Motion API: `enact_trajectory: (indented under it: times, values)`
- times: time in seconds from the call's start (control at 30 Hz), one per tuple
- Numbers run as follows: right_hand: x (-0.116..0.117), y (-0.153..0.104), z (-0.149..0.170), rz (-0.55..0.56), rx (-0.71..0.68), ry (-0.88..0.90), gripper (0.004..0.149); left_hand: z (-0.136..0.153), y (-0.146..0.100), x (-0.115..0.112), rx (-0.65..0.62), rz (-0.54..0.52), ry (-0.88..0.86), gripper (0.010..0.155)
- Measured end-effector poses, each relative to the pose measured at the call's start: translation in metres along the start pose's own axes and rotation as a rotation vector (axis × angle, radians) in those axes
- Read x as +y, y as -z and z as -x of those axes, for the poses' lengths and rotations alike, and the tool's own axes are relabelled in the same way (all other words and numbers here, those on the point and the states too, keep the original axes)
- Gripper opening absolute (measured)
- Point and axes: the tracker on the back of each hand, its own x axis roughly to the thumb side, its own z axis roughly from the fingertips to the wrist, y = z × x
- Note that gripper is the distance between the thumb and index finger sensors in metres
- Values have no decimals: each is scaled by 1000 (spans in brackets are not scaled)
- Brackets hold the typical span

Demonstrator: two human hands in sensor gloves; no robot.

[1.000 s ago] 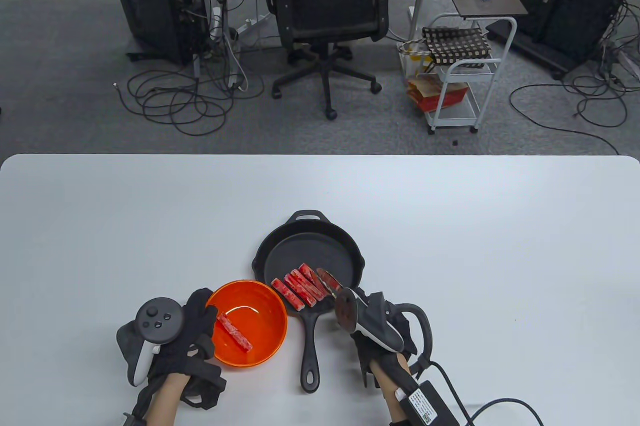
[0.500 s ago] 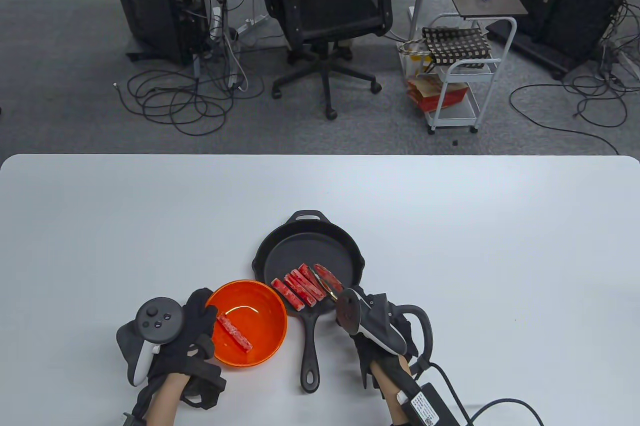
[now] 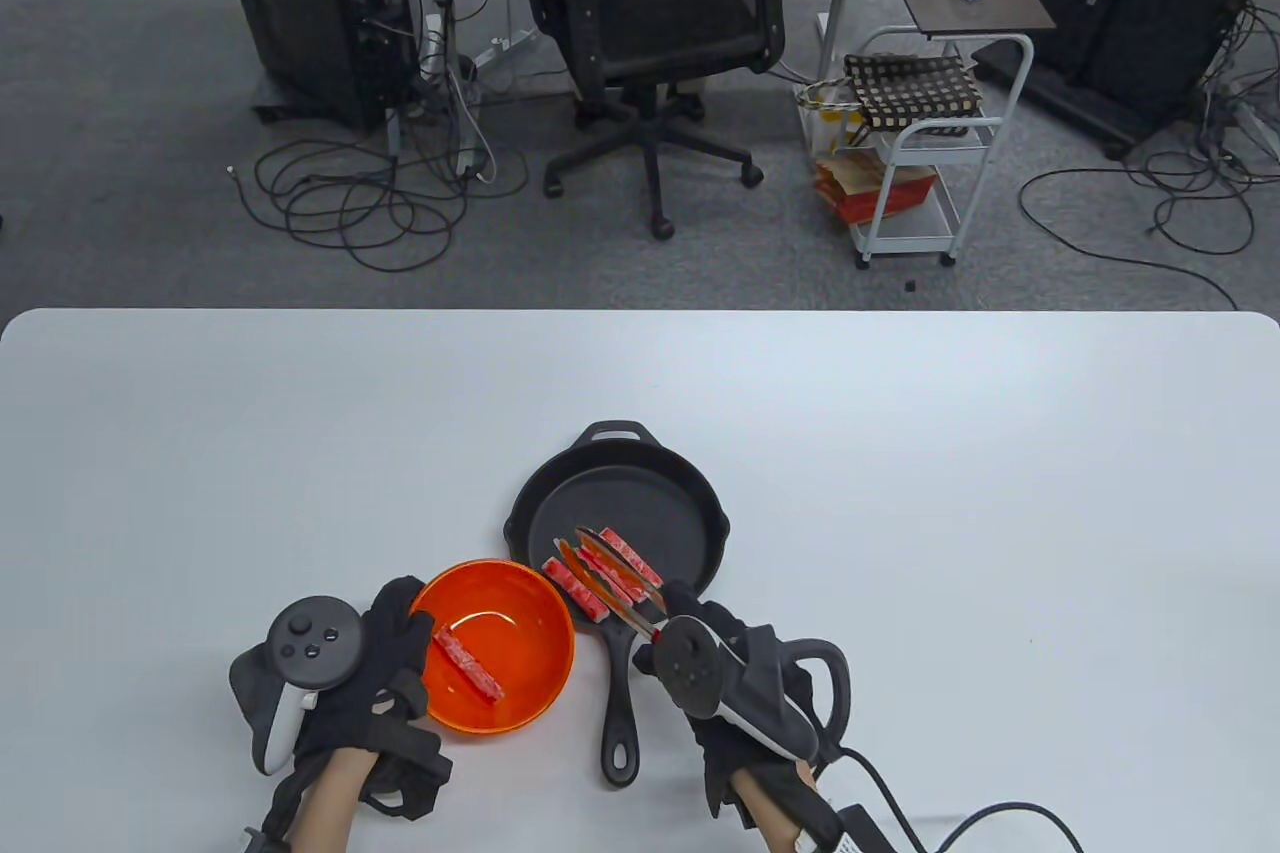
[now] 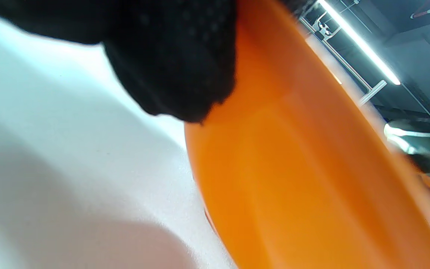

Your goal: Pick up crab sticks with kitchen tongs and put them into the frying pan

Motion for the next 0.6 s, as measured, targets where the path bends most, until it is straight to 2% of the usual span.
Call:
enact_trajectory:
  times: [0.27,0.6]
  values:
    - [18,-6,-35,-85,-148,-26,67,0,0,1,3,-2,-1,52]
    - [29,-12,-54,-130,-220,-52,68,0,0,0,0,1,4,52]
